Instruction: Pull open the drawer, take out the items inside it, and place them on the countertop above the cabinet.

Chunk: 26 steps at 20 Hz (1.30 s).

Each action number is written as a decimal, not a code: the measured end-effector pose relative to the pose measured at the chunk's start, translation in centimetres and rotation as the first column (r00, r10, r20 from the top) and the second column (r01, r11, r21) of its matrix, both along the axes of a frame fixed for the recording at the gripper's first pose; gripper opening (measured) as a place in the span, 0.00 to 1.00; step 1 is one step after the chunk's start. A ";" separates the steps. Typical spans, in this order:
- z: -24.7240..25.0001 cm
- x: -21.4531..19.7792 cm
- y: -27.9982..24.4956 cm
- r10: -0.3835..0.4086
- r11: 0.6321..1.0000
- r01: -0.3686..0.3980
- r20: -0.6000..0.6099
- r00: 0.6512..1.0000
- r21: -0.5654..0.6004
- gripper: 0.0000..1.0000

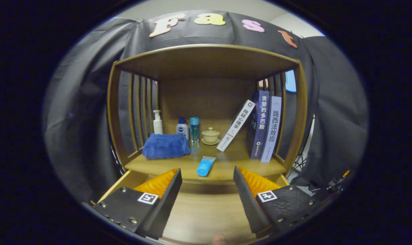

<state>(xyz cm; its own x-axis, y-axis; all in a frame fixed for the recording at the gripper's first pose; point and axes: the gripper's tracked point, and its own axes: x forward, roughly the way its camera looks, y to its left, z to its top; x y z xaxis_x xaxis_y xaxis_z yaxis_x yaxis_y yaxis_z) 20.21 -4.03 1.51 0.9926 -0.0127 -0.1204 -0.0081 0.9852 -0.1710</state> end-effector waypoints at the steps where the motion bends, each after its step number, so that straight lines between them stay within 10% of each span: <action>1: -0.4 -1.1 0.0 0.003 1.000 -0.003 0.009 1.000 -0.003 0.90; 16: -6.5 -17.0 -0.7 -0.143 0.988 0.132 0.155 0.978 0.078 0.90; 26: -11.6 -17.2 0.1 -0.095 0.995 0.094 0.122 0.988 0.015 0.91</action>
